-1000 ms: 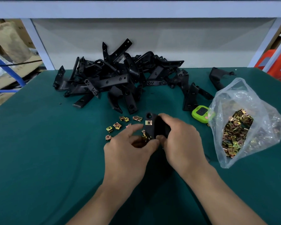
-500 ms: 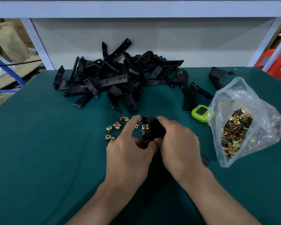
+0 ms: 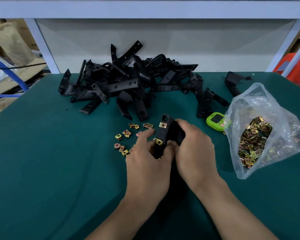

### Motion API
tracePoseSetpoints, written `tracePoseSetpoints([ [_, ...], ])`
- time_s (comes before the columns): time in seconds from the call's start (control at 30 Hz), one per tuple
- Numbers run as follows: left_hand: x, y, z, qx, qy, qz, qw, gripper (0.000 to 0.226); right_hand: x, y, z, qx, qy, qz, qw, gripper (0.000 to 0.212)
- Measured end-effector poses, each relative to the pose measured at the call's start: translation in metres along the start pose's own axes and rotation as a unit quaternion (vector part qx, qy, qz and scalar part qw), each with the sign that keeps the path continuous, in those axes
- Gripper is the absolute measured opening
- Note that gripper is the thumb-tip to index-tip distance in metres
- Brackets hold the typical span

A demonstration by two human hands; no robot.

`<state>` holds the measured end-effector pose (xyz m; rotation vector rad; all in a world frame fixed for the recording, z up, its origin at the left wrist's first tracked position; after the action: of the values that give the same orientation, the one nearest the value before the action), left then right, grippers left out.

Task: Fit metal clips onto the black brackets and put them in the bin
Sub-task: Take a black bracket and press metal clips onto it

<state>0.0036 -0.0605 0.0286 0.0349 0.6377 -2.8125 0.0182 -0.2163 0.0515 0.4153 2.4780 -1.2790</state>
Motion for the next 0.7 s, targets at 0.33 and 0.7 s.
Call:
tracePoseSetpoints([
  [0.33, -0.002, -0.008, 0.010, -0.146, 0.075, 0.035, 0.986, 0.040, -0.003, 0.001, 0.009, -0.066, 0.006, 0.009, 0.998, 0.035],
  [0.7, -0.001, -0.019, 0.031, -0.130, 0.194, 0.064, 0.970, 0.061, 0.002, 0.013, 0.012, -0.115, 0.006, -0.039, 0.993, 0.028],
])
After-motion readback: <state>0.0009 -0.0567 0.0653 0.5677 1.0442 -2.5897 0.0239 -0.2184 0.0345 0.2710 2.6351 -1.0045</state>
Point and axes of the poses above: each hand's wrist, its own x-axis away from the middle knuckle, its own y-axis out of the palm, z = x × y, the point moved 10 cm from there along -x, towards the middle knuckle, and after that the axes turned 8 degrees about -y, right-handed, at the moved point
